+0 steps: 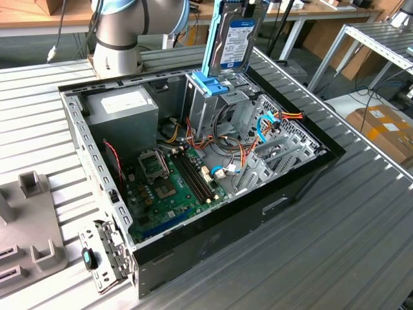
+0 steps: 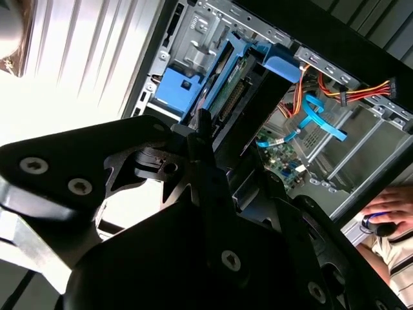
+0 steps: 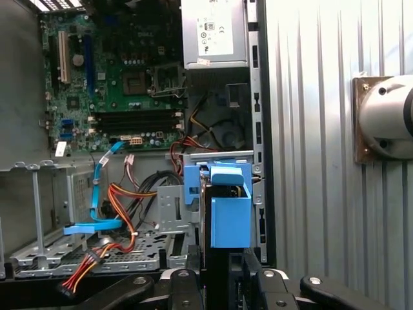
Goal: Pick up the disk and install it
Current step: 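Pick up the disk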
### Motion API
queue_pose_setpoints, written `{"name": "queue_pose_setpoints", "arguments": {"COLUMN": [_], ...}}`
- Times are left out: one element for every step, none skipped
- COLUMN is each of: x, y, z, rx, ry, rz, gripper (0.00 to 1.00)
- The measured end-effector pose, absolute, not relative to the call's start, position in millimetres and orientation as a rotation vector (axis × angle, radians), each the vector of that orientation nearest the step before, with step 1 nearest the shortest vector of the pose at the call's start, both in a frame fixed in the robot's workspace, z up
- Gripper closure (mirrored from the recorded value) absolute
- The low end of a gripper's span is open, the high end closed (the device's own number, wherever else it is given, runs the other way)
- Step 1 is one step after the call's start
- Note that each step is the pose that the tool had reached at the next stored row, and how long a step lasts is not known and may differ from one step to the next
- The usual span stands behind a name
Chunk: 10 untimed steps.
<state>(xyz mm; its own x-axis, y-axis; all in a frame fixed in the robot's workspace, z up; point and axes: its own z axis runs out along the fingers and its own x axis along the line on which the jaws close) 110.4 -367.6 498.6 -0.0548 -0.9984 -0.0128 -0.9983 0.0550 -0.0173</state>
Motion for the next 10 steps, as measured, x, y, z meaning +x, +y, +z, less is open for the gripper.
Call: {"name": "queue_pose_setpoints", "arguments": {"x": [111, 111, 111, 111, 111, 111, 112, 112, 112, 112], "y": [-370, -371, -372, -373, -374, -377, -379, -380, -381, -383], "z": [499, 499, 499, 499, 499, 499, 499, 499, 499, 499], "rx": [-2.146, -2.146, -2.147, -2.147, -2.148, -2.149, -2.150, -2.150, -2.150, -2.151], "ry": [2.267, 2.268, 2.268, 2.268, 2.269, 2.270, 2.271, 2.272, 2.272, 2.273], "rz": [-0.008, -0.009, -0.010, -0.011, -0.012, -0.015, -0.017, -0.018, -0.019, -0.021], "gripper": [0.65, 0.65, 0.65, 0.65, 0.65, 0.65, 0.65, 0.65, 0.65, 0.65]}}
